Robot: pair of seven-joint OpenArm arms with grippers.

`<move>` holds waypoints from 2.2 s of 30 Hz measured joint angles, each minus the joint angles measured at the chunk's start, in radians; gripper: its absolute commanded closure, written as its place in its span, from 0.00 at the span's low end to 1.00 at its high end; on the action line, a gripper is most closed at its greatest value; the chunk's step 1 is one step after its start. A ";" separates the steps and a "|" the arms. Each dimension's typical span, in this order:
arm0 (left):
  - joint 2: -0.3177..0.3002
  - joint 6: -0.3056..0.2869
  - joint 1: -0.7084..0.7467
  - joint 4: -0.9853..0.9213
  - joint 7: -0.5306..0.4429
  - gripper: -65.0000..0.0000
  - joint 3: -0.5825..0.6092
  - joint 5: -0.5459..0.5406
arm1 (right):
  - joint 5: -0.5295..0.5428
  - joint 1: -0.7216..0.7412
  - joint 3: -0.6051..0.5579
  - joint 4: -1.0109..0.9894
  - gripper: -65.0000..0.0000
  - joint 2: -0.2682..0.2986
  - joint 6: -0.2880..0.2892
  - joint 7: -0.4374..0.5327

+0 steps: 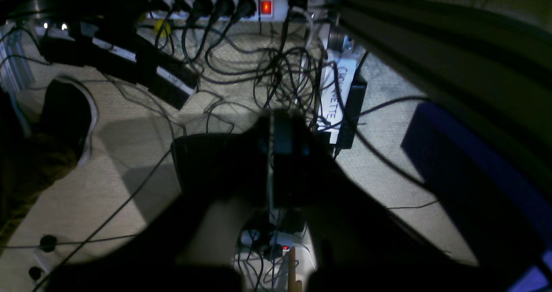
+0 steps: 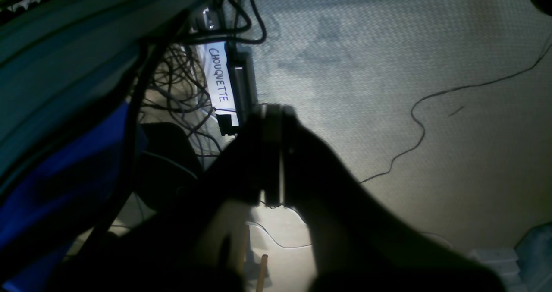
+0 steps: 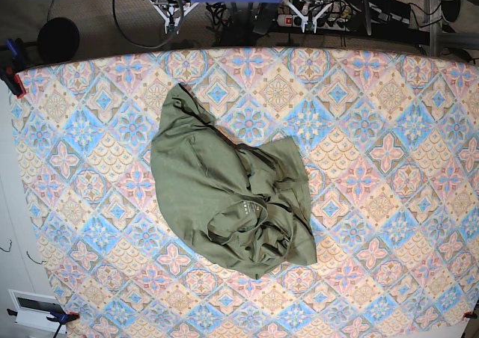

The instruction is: Layout the t-shirt on the table in an organized manner, then fold the t-shirt properly

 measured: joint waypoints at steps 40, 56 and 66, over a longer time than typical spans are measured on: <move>-0.093 -0.001 0.531 0.640 0.011 1.00 0.003 -0.001 | 0.000 -0.526 0.003 0.661 1.00 0.106 0.013 -0.041; -0.141 0.003 0.822 1.141 0.015 1.00 0.001 -0.003 | -0.001 -0.816 0.180 1.131 1.00 0.188 -0.003 -0.036; -0.142 0.002 0.968 1.464 0.028 1.00 -0.002 0.004 | 0.000 -0.997 0.314 1.495 1.00 0.183 -0.002 -0.048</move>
